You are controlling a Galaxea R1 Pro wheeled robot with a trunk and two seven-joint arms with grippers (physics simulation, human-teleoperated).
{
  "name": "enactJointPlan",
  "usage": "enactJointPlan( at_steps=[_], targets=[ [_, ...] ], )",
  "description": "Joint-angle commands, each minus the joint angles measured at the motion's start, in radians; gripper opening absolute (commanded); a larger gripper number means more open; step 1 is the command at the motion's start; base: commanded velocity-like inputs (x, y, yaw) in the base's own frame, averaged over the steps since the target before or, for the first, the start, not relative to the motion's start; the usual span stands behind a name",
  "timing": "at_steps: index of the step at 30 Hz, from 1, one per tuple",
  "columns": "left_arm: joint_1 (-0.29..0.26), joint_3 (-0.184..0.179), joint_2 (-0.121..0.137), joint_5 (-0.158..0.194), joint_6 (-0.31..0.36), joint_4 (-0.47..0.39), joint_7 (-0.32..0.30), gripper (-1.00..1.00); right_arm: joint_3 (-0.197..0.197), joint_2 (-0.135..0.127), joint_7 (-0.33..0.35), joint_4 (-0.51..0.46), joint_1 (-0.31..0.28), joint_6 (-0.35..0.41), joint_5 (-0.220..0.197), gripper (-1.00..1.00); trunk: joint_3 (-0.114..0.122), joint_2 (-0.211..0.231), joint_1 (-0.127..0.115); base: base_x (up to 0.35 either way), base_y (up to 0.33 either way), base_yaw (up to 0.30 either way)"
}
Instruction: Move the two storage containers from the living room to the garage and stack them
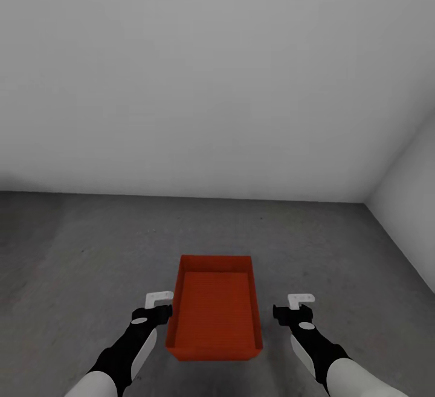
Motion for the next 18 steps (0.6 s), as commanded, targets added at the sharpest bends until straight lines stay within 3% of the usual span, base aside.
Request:
enactJointPlan(
  at_steps=[1, 18],
  targets=[
    [0.000, -0.007, 0.001, 0.011, 0.004, -0.002, 0.009, 1.00, 0.008, 0.000, -0.006, 0.001, -0.001, -0.003, -0.008, 1.00, 0.002, 0.007, -0.004, 0.000, 0.000, 0.000],
    [0.000, -0.007, 0.001, 0.011, 0.004, -0.008, 0.009, 1.00, 0.008, 0.000, -0.004, 0.000, -0.001, -0.004, -0.006, 1.00, 0.052, 0.119, -0.065, 0.000, 0.000, 0.000]
  ],
)
